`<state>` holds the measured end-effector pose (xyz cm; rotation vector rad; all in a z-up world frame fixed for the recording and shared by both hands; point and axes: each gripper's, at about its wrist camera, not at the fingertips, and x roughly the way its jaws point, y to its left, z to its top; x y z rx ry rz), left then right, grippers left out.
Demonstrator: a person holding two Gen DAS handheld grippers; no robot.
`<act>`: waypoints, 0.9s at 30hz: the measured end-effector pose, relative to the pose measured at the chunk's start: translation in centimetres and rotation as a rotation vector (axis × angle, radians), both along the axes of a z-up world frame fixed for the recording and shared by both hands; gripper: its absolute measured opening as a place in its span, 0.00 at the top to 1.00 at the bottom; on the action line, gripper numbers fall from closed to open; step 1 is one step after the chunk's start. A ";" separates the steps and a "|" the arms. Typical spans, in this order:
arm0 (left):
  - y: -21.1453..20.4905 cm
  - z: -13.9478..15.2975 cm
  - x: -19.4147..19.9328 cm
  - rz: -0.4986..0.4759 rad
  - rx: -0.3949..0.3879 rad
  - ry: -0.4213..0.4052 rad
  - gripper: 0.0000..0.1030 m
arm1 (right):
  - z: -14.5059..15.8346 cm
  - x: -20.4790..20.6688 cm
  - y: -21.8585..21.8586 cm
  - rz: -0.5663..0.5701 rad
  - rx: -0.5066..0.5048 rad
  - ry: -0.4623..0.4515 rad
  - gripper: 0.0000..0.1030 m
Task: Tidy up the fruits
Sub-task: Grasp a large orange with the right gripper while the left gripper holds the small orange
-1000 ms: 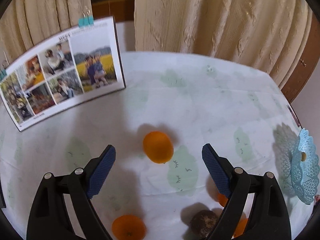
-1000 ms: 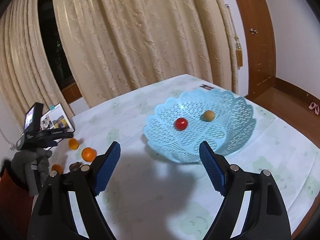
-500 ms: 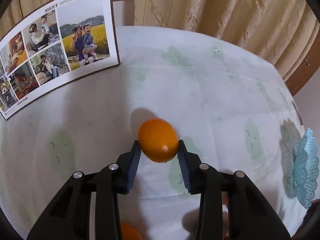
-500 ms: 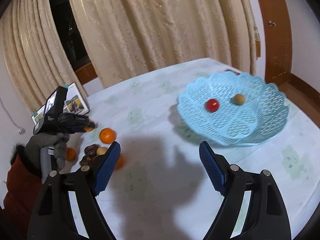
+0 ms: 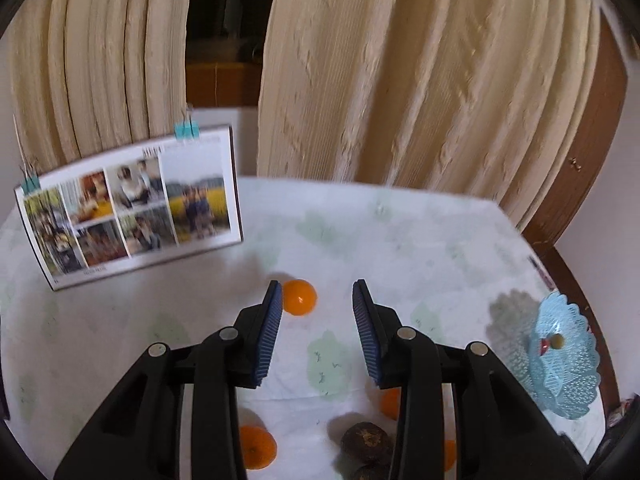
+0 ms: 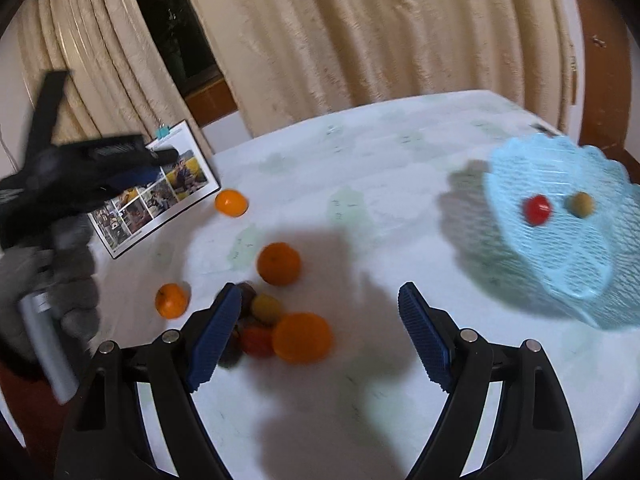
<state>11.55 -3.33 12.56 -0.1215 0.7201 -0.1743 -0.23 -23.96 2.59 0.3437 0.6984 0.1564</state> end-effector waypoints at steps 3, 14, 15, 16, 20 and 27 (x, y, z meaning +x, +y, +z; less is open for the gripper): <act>1.0 0.7 0.0 0.002 -0.024 -0.004 0.64 | -0.4 2.4 1.2 0.027 0.002 0.028 0.20; 4.4 -4.5 6.3 0.087 -0.037 0.148 0.39 | -3.3 10.1 4.3 0.096 -0.050 0.176 0.41; 4.4 -4.9 7.0 0.081 -0.032 0.161 0.39 | -3.6 10.5 4.3 0.094 -0.058 0.183 0.43; 4.5 -5.3 8.1 0.077 -0.027 0.179 0.39 | -3.7 10.6 4.4 0.094 -0.072 0.181 0.48; 3.7 -6.9 11.6 0.044 0.001 0.224 0.39 | -3.7 10.5 4.5 0.113 -0.062 0.186 0.61; 2.5 -8.8 12.9 0.009 0.064 0.269 0.36 | -3.1 9.4 2.9 0.082 -0.026 0.163 0.61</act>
